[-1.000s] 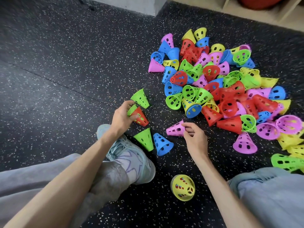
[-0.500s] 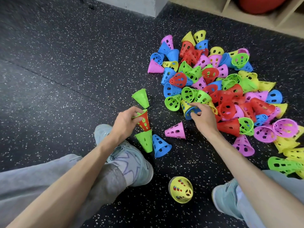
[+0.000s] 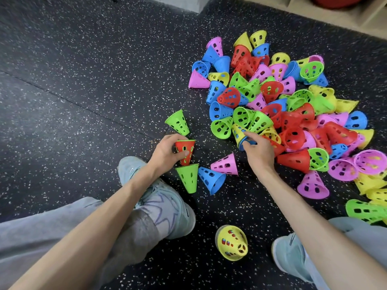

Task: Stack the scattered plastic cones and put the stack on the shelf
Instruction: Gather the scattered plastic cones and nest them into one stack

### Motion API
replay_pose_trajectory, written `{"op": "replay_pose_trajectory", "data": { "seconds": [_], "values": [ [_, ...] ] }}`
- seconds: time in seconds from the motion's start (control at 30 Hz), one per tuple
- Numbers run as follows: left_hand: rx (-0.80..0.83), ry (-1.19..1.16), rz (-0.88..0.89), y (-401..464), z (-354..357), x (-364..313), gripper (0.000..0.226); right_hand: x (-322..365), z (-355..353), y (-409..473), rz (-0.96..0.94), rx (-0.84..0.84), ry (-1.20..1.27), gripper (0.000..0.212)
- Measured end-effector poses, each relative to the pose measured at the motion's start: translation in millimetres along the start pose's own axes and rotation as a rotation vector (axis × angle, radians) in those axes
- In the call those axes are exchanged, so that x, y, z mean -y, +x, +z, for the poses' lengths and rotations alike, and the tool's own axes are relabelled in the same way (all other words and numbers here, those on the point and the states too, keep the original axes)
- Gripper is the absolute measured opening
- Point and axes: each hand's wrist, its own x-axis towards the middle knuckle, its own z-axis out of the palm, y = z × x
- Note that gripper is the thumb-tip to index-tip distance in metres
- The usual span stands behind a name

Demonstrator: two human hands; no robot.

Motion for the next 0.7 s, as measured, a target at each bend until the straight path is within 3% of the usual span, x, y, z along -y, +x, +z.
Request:
{"op": "replay_pose_trajectory", "data": {
  "seconds": [0.17, 0.37, 0.7],
  "values": [
    [-0.014, -0.060, -0.050, -1.8, 2.5, 0.7, 0.020, -5.0, -6.1, -8.6, 0.035, -0.093, 0.021, 0.024],
    [-0.095, -0.081, -0.083, -4.2, 1.8, -5.8, 0.023, -8.5, -13.7, -18.3, 0.090, -0.207, 0.213, 0.017],
    [-0.067, -0.193, -0.079, -13.9, 3.4, -22.5, 0.062, -5.9, -9.0, -46.3, 0.120, -0.203, 0.452, 0.032]
  ]
}}
